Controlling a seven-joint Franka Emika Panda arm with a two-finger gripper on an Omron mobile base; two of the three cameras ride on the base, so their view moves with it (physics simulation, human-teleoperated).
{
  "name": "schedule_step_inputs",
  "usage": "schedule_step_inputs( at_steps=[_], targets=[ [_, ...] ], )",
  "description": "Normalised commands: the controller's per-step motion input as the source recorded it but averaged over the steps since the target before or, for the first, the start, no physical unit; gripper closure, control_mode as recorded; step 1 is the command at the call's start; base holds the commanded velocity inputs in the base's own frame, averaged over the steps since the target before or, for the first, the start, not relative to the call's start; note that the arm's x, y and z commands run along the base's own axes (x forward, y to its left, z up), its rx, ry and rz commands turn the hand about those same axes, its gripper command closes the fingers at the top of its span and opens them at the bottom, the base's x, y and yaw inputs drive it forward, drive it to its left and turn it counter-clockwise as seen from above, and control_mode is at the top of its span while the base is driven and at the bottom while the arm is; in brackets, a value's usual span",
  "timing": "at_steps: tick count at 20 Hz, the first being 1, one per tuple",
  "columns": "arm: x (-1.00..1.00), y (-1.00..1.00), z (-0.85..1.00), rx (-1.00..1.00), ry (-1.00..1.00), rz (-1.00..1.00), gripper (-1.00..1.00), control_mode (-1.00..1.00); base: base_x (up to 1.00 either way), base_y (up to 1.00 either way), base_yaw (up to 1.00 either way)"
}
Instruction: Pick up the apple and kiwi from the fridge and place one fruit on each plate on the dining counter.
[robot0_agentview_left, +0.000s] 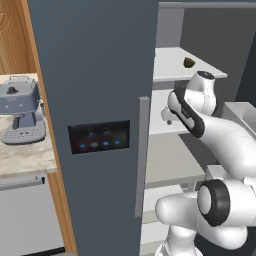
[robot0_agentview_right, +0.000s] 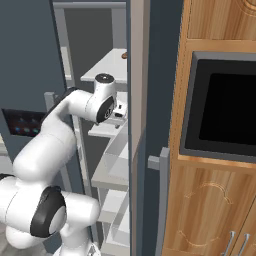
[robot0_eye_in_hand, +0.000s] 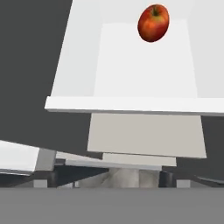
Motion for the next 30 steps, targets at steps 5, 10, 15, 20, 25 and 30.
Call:
schedule_step_inputs(
  at_steps=[5,10,15,20,25,30],
  targets=[
    [0.48,-0.06,-0.14,0.00,0.00,0.00,-1.00,-1.00,0.00,0.00,0.00],
    [0.45,-0.02,-0.07,0.00,0.00,0.00,-1.00,-1.00,0.00,0.00,0.00],
    [0.41,-0.13,-0.14,0.00,0.00,0.00,-1.00,-1.00,0.00,0.00,0.00],
    [0.33,-0.18,-0.17,-0.01,0.00,0.00,-1.00,-1.00,0.00,0.00,0.00],
    [0.37,-0.10,-0.14,0.00,0.01,0.00,-1.00,-1.00,0.00,0.00,0.00],
    [0.34,0.00,-0.12,0.00,0.00,0.00,-1.00,-1.00,0.00,0.00,0.00]
  ],
)
